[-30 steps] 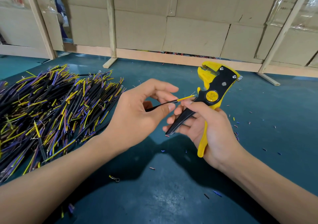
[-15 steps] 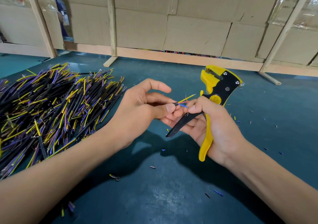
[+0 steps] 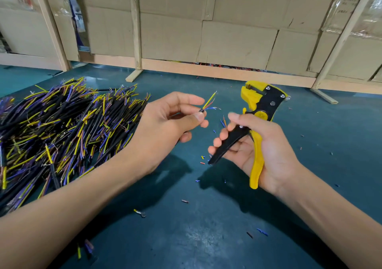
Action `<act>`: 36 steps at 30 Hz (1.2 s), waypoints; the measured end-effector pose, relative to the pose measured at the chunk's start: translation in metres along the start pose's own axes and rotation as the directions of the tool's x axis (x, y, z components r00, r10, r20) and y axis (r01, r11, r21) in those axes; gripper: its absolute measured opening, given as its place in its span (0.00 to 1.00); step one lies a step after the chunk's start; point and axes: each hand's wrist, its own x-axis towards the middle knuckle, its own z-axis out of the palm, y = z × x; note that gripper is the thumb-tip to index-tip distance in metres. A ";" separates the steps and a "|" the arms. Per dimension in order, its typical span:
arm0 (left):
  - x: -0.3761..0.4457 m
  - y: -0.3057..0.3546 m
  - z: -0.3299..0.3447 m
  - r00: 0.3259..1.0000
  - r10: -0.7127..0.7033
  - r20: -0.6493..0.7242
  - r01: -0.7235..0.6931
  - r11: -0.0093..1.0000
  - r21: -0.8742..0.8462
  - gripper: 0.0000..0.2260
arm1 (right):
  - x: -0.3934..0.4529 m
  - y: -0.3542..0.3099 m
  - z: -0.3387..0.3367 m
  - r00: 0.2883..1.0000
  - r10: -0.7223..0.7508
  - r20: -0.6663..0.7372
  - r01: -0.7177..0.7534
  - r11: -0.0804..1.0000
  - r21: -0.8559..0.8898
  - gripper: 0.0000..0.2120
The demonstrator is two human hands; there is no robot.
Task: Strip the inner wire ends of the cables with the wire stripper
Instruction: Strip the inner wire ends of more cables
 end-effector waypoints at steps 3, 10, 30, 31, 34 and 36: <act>0.001 0.000 -0.003 0.999 0.044 -0.016 -0.041 0.989 0.142 0.05 | -0.001 -0.001 -0.001 0.999 0.043 0.009 -0.042 0.997 -0.057 0.12; -0.002 0.004 -0.003 0.986 0.164 0.033 -0.167 0.954 0.248 0.05 | -0.002 0.001 0.001 0.994 -0.105 0.030 0.108 0.985 -0.135 0.10; -0.006 -0.003 -0.001 0.842 0.473 0.258 -0.500 0.507 0.702 0.04 | 0.000 0.006 -0.005 0.967 -0.254 -0.024 0.232 0.914 -0.332 0.12; -0.005 -0.003 -0.002 0.820 0.491 0.295 -0.529 0.450 0.720 0.04 | 0.000 0.005 -0.005 0.963 -0.267 -0.028 0.242 0.907 -0.345 0.13; -0.005 -0.005 -0.002 0.772 0.518 0.368 -0.579 0.335 0.744 0.04 | -0.002 0.004 -0.002 0.953 -0.300 -0.028 0.272 0.895 -0.354 0.12; -0.004 -0.005 -0.002 0.760 0.531 0.376 -0.583 0.301 0.754 0.04 | -0.003 0.004 -0.001 0.947 -0.320 -0.018 0.293 0.889 -0.351 0.11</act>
